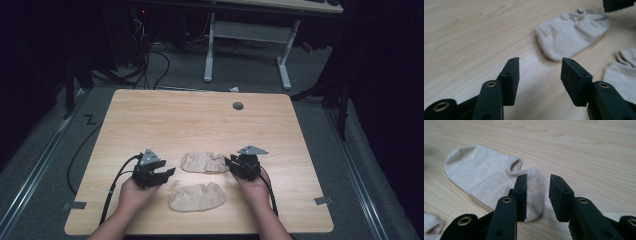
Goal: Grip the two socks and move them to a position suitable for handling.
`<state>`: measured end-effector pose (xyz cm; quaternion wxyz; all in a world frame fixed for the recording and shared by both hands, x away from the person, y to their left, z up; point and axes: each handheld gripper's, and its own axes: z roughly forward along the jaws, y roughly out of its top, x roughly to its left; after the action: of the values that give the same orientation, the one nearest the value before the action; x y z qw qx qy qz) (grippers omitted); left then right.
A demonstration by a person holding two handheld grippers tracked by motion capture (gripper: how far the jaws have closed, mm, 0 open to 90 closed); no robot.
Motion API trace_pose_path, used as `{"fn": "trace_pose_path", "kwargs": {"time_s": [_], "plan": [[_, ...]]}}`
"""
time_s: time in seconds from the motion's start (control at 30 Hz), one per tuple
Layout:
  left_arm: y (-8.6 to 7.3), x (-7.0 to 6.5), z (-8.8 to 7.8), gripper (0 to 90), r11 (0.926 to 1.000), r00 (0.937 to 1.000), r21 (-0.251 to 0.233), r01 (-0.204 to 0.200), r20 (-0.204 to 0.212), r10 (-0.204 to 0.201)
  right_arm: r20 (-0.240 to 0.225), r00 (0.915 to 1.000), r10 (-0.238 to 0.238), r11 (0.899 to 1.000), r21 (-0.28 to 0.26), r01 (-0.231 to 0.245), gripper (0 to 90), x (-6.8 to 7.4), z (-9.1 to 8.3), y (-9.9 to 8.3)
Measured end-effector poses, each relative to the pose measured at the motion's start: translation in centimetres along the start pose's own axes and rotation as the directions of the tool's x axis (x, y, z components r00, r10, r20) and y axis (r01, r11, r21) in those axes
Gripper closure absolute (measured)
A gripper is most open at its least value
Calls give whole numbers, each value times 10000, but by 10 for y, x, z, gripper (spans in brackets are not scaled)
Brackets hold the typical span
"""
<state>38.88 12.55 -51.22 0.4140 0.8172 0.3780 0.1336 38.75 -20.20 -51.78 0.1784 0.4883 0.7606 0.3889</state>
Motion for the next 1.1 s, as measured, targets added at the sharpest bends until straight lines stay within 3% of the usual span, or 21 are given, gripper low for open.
{"fn": "trace_pose_path", "kwargs": {"time_s": [0.1, 0.2, 0.3, 0.33, 0.43, 0.5, 0.73, 0.9, 0.93, 0.97, 1.03, 1.1], "plan": [[13, -1, 26, 512, 9995, 9991, 102, 315, 285, -318, -72, 10000, -39, 9996, 265, 41, 684, -1, 4, 0], [18, -5, 36, 533, 9988, 9981, 133, 463, 401, -468, -78, 10000, 4, 9992, 402, -1, 687, -2, 6, -1], [23, -11, 49, 613, 9983, 9989, 395, 431, 156, -438, -148, 9999, 5, 9981, 617, 4, 701, -3, 9, -2], [24, -11, 52, 704, 9978, 9991, 512, 432, 3, -432, -153, 9999, -2, 9975, 710, 13, 731, -2, 11, -3], [24, -10, 55, 851, 9963, 9982, 698, 503, -358, -479, -202, 9998, -37, 9965, 830, 54, 832, -2, 13, -3], [24, -10, 54, 868, 9970, 9983, 658, 417, -429, -389, -220, 9997, -119, 9966, 819, 136, 853, -1, 12, -1], [19, -13, 31, 871, 9996, 9992, 137, 236, -340, -231, -198, 9991, -373, 9990, 230, 377, 858, 3, 1, 2], [11, -23, -3, 870, 10000, 9995, 30, -47, -323, 48, -561, 9962, -668, 9978, -32, 667, 858, 17, -9, 3], [11, -23, -3, 870, 10000, 9995, 30, -47, -323, 48, -651, 9951, -750, 9972, -82, 746, 858, 21, -11, 2], [6, -27, -17, 870, 9999, 9994, -59, -148, -300, 146, -759, 9937, -820, 9966, -108, 814, 858, 24, -13, 2], [4, -30, -22, 871, 9998, 9994, -69, -187, -285, 185, -835, 9922, -929, 9956, -160, 919, 858, 28, -16, 2], [-1, -34, -35, 874, 9998, 9997, -116, -162, -186, 160, -1086, 9860, -1262, 9918, -319, 1234, 859, 41, -27, 0]]}}
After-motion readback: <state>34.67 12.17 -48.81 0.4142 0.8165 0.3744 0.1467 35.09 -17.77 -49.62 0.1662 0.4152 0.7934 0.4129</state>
